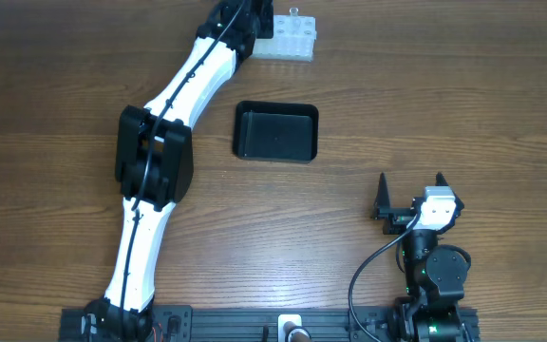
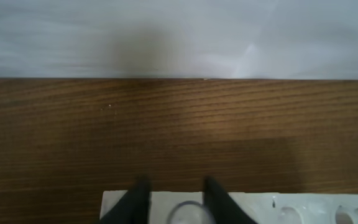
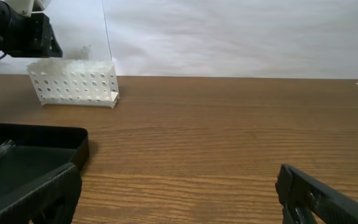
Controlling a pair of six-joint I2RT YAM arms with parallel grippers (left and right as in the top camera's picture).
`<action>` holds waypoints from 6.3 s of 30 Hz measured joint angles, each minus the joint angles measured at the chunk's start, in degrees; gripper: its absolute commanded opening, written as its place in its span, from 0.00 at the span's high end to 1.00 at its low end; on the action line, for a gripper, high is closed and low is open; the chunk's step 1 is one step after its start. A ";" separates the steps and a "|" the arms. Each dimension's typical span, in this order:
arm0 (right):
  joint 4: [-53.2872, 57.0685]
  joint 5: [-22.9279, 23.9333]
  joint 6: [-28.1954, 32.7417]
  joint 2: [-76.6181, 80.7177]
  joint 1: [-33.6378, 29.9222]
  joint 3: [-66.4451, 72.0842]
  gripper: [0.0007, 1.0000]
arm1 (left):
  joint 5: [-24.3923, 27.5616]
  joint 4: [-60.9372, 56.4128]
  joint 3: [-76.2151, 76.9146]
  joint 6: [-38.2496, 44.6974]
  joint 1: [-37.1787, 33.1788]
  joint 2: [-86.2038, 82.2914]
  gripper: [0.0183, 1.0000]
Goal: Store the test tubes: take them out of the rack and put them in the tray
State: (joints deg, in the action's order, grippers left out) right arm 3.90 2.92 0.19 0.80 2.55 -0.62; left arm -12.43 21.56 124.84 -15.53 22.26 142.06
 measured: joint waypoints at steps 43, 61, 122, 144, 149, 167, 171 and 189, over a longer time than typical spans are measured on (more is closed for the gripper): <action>0.00 0.00 0.02 0.00 0.00 0.00 0.01 | -2.01 4.24 1.29 3.67 1.55 -13.25 0.97; 0.00 0.00 0.02 0.00 0.00 0.00 0.01 | 11.69 49.59 2.08 -9.05 2.23 -24.24 0.98; 0.00 0.00 0.00 0.00 0.00 0.00 0.01 | 16.50 51.01 2.23 -8.04 5.16 -0.48 0.92; 0.00 0.02 0.02 0.00 0.00 0.00 0.01 | 16.46 56.08 11.08 -7.63 5.38 0.96 0.58; 0.00 0.00 0.04 0.00 0.00 0.00 0.01 | 14.71 54.66 18.95 -7.39 5.75 -0.72 0.20; 0.00 0.00 0.00 0.00 0.00 0.00 0.01 | -3.74 52.61 22.29 -7.63 5.97 -23.37 0.00; 0.00 0.00 0.02 0.00 0.00 0.00 0.01 | -6.12 55.23 22.29 -7.63 5.97 -26.25 0.00; 0.00 -0.02 0.00 0.00 0.00 0.00 0.01 | -10.01 39.43 -11.58 -7.63 2.54 -56.26 0.00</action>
State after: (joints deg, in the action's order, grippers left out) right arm 3.90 2.90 0.19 0.80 2.55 -0.62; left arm -22.44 60.99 113.25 -23.16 24.80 85.80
